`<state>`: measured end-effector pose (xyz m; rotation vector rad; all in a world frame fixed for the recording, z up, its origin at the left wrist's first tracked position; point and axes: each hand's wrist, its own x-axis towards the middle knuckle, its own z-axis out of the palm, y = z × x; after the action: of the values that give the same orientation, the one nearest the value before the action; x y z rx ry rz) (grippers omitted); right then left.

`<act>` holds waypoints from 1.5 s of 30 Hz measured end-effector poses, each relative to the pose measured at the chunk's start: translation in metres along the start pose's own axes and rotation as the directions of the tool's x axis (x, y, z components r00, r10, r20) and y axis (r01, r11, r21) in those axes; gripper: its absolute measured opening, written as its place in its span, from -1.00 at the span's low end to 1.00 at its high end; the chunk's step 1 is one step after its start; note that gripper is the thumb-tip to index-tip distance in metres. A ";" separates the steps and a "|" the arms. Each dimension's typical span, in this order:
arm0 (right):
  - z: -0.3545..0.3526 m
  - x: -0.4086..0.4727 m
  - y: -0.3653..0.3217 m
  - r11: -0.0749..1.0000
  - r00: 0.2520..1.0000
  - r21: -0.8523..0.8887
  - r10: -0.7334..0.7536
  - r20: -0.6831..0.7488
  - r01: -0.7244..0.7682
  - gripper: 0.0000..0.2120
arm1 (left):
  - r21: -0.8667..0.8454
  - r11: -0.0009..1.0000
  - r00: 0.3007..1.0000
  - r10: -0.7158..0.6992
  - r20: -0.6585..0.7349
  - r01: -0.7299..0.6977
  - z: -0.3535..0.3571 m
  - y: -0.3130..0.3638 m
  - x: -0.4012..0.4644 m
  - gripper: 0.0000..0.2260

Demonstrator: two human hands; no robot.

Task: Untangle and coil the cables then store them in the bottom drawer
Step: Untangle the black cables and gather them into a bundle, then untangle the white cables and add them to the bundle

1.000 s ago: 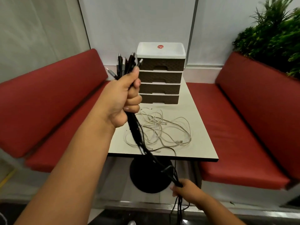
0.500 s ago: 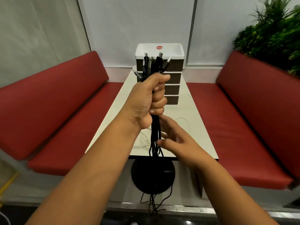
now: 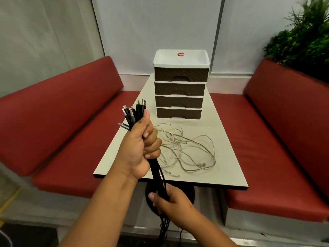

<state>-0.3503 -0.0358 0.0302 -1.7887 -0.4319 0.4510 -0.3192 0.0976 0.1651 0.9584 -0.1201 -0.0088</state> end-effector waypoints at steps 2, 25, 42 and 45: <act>0.000 0.002 0.014 0.996 0.999 -0.085 0.016 0.045 -0.012 -0.82 | 0.003 1.000 0.999 -0.010 -0.035 0.010 -0.011 -0.002 0.003 -0.56; -0.033 0.169 0.017 0.916 0.969 -0.337 0.157 -0.193 -0.216 -0.81 | -0.030 0.961 0.928 -0.272 -0.254 0.273 -0.140 -0.009 0.117 -0.54; -0.017 0.245 0.018 0.878 0.925 -0.411 0.084 -0.371 -0.244 -0.88 | 0.021 0.878 0.849 -0.457 -0.267 0.479 -0.175 -0.002 0.185 -0.55; -0.041 0.254 -0.011 0.970 0.846 -0.030 0.194 -0.497 -0.240 -0.88 | 0.022 0.873 0.846 -0.466 -0.259 0.487 -0.173 -0.001 0.191 -0.60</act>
<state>-0.1124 0.0622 0.0310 -1.9694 0.1143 0.1157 -0.1113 0.2259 0.0846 1.0491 0.3561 -0.3484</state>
